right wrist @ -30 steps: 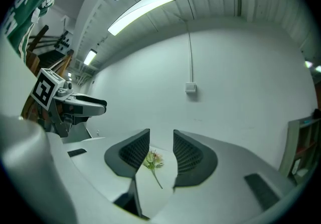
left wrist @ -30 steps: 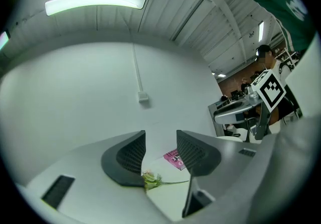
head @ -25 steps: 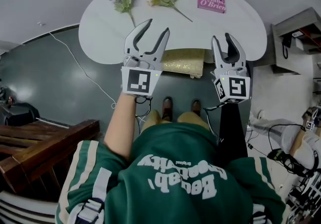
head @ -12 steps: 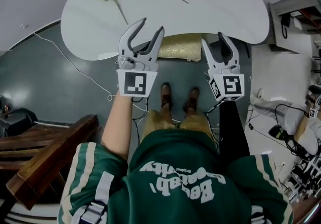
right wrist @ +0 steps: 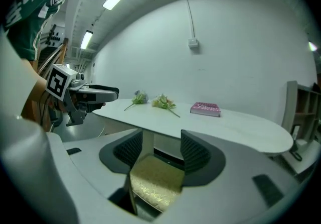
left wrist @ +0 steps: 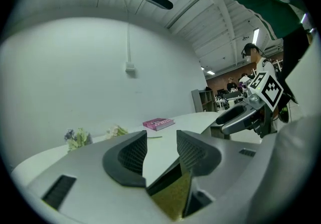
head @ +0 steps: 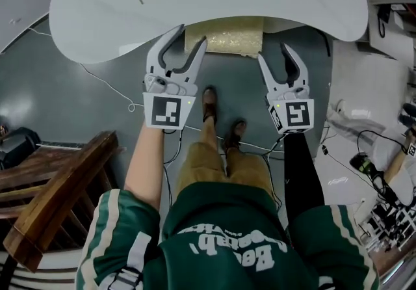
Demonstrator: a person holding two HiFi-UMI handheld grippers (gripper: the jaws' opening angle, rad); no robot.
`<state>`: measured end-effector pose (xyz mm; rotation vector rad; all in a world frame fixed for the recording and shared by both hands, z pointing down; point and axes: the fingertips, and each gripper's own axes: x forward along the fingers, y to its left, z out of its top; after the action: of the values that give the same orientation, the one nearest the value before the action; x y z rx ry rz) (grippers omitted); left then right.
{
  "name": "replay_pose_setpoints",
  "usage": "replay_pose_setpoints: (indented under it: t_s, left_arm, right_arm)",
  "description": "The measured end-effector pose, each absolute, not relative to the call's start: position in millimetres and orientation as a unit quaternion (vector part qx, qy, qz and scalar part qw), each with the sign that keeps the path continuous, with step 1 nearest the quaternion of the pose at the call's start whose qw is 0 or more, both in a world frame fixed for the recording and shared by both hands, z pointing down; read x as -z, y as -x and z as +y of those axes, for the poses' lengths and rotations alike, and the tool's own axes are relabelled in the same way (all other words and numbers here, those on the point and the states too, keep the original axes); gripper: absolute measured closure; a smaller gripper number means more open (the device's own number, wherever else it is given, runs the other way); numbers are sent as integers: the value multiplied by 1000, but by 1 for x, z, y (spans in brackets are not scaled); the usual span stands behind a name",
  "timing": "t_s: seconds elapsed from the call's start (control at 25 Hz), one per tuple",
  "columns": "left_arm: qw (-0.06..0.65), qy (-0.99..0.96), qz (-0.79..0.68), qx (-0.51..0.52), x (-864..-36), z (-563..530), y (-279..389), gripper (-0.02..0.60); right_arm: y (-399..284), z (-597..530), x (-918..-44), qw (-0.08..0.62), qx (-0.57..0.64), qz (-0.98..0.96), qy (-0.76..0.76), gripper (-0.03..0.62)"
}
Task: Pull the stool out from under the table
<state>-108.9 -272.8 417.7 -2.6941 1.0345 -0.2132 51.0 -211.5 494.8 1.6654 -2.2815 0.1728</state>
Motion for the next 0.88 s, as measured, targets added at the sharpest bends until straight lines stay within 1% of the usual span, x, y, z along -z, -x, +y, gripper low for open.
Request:
replay_pose_setpoints:
  t_s: [0.08, 0.2, 0.28, 0.44, 0.72, 0.8, 0.84, 0.88]
  left_arm:
    - [110, 921, 365, 78, -440, -267, 111, 387]
    - [67, 913, 396, 74, -476, -254, 113, 386]
    - [65, 913, 396, 79, -498, -243, 109, 368]
    - [20, 902, 426, 62, -536, -225, 113, 359]
    - [8, 892, 443, 93, -612, -209, 118, 344]
    - [-4, 891, 444, 90, -637, -211, 119, 324]
    - [-12, 893, 442, 87, -652, -213, 119, 295]
    - [-17, 895, 438, 88, -667, -215, 118, 283]
  right_arm:
    - [-55, -201, -517, 161, -63, -800, -575, 339]
    - [-70, -183, -552, 166, -72, -798, -575, 329]
    - [-80, -171, -576, 166, -79, -794, -580, 314]
    - [-90, -151, -615, 166, -88, -791, -582, 303]
    - [-109, -129, -686, 175, -111, -778, -593, 295]
    - [-110, -127, -708, 180, -112, -780, -589, 290]
    - [-110, -127, -720, 182, -113, -780, -588, 288]
    - [-112, -129, -732, 183, -114, -779, -588, 284]
